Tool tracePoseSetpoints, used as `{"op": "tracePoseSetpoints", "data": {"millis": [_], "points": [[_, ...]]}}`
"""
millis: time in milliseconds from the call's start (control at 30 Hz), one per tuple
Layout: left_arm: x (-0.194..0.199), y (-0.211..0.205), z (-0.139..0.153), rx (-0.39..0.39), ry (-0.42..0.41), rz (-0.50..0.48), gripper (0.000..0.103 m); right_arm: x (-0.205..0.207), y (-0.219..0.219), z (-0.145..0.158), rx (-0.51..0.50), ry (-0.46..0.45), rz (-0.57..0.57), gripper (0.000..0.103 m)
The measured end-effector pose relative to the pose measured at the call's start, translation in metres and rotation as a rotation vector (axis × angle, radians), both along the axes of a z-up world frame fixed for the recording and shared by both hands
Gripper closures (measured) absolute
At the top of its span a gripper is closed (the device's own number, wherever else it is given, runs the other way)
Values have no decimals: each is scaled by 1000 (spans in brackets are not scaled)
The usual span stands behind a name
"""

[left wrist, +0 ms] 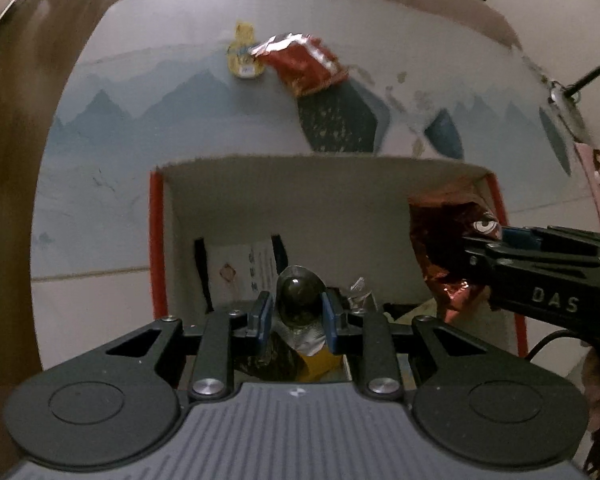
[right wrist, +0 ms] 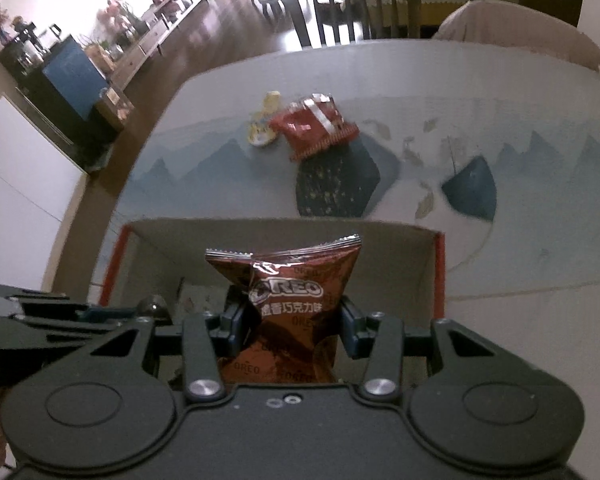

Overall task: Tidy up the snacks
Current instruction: 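Carry the Oreo bag into the box and open the right gripper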

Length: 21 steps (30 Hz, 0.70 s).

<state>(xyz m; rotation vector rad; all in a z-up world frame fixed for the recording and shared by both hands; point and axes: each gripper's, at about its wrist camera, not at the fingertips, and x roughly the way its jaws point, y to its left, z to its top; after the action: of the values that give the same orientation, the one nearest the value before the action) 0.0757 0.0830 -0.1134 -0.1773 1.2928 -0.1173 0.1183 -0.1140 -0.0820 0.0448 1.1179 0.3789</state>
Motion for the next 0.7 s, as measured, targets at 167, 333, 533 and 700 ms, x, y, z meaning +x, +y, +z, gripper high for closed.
{"op": "tracePoseSetpoints", "data": {"millis": [167,333,533,700], "points": [[5,-10,-16,39,24,-28,78,3,-1,-21,-7,34,-22,58],[19,-7,-41,49,113,-11,78,5,3,-32,-22,66,-20,58],[25,-12,-56,62,155,-29,77,8,9,-44,-67,96,-10,58],[26,-13,-66,79,197,-22,77,10,8,-48,-54,121,-10,58]]}}
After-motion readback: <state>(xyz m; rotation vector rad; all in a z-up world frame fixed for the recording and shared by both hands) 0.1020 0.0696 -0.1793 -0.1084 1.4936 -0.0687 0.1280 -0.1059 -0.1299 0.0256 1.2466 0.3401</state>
